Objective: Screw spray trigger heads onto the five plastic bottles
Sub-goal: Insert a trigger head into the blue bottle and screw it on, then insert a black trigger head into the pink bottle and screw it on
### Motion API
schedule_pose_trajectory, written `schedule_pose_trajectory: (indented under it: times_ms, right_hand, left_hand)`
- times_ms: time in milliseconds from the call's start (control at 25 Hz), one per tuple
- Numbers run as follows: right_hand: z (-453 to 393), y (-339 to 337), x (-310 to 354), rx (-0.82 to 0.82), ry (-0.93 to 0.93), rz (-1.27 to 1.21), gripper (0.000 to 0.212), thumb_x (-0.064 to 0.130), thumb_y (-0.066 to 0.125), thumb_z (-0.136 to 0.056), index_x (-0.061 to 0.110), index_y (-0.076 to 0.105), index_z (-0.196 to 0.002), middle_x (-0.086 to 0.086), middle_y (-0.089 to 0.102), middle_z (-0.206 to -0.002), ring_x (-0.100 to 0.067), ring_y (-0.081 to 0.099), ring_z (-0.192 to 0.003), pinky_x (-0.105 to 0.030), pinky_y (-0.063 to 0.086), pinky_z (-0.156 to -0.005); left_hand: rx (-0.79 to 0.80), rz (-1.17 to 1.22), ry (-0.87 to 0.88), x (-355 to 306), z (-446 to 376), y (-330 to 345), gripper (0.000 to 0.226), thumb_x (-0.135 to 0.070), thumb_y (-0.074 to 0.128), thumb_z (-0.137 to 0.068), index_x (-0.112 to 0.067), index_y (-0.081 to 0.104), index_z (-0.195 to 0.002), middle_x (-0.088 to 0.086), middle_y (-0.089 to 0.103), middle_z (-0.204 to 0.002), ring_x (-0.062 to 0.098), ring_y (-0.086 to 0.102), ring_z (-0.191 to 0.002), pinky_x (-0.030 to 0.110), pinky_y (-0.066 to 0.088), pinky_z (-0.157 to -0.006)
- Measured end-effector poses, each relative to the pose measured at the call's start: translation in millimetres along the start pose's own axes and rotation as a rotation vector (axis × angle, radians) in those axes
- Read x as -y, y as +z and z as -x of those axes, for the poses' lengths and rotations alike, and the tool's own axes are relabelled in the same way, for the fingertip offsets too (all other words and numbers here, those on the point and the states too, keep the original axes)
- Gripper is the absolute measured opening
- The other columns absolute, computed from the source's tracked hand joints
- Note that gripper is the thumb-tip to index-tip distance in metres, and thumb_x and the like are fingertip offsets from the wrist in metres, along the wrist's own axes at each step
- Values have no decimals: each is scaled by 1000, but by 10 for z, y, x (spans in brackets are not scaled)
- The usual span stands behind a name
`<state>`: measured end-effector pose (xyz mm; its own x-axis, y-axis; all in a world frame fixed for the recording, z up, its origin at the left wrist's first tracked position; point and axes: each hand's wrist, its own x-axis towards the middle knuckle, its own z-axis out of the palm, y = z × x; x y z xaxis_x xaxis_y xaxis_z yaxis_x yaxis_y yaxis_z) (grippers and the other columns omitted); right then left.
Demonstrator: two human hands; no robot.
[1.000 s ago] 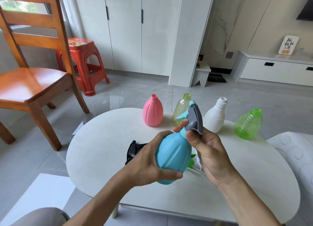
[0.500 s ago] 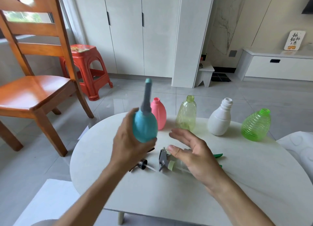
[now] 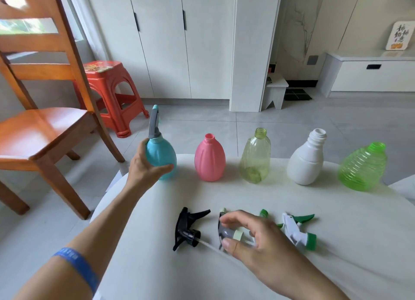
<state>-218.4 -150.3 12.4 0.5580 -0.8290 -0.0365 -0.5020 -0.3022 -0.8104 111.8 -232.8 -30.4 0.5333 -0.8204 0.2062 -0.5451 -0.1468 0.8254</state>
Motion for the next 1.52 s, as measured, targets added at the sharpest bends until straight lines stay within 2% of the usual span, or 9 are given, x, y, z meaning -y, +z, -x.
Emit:
schedule_pose_trajectory:
  times_ms: [240, 520, 640, 760, 960, 1120, 1200, 1360, 1520]
  right_hand:
    - [-82, 122, -24, 2, -36, 31, 25, 42, 65, -85, 43, 64, -110, 36, 62, -89, 20, 52, -74, -2, 36, -67]
    - [-60, 208, -108, 53, -10, 39, 30, 50, 59, -83, 49, 60, -113, 33, 65, -107, 19, 49, -106, 0, 36, -82]
    - [-27, 204, -103, 62, -9, 51, 32, 49, 60, -83, 57, 52, -113, 41, 61, -104, 25, 46, -104, 2, 35, -79]
    - [0, 176, -76, 56, -42, 81, 30, 47, 60, -85, 49, 58, -114, 41, 60, -101, 25, 46, -101, 3, 33, -77]
    - [12, 98, 16, 32, -73, 100, 27, 37, 65, -89, 37, 64, -117, 25, 65, -108, 8, 57, -104, 1, 35, -75]
    - [102, -11, 68, 0, -87, 91, 23, 34, 65, -89, 36, 66, -112, 19, 69, -100, 4, 59, -101, -6, 40, -78]
    - [156, -66, 83, -19, -92, 95, 21, 32, 65, -89, 34, 67, -110, 15, 71, -102, 2, 58, -99, -10, 41, -80]
    - [241, -139, 72, -42, -91, 140, 18, 29, 65, -89, 34, 68, -106, 22, 70, -103, -1, 57, -95, -11, 40, -81]
    - [285, -159, 18, -23, -64, 241, 27, 36, 62, -92, 38, 63, -119, 30, 57, -105, 3, 56, -106, 0, 35, -80]
  left_hand:
    - [64, 95, -8, 167, -130, 40, 90, -35, 83, -53, -44, 39, -131, 1, 57, -117, 26, 57, -107, 40, 53, -85]
    - [89, 159, -69, 187, -92, 22, 97, -26, 88, -57, -49, 34, -133, -6, 54, -117, 22, 55, -109, 22, 47, -69]
    - [103, 70, -135, 255, -14, 5, 121, -28, 91, -55, -44, 16, -149, 0, 48, -139, 26, 49, -123, 35, 50, -91]
    - [130, 3, -279, 311, 176, -92, 136, -24, 93, -62, -32, -5, -156, 5, 22, -163, 29, 29, -145, 44, 31, -115]
    - [224, -218, -370, 129, 636, -272, 104, -28, 82, -78, -24, 14, -157, 5, 25, -161, 26, 29, -144, 39, 35, -108]
    - [448, -287, -38, -285, 1104, -256, 75, -25, 80, -75, -37, 45, -141, -6, 52, -134, 19, 51, -126, 24, 48, -90]
    - [674, -355, 172, -395, 1370, -169, 87, -33, 79, -67, -43, 38, -144, -14, 43, -141, 12, 44, -130, 14, 41, -94]
    - [771, -634, 283, -375, 1392, -16, 110, -24, 79, -73, -41, 8, -155, -11, 5, -165, 17, 10, -151, 37, 27, -117]
    - [791, -599, 235, -316, 1271, 18, 110, -25, 79, -77, -40, 4, -156, -4, 33, -155, 21, 30, -142, 32, 36, -110]
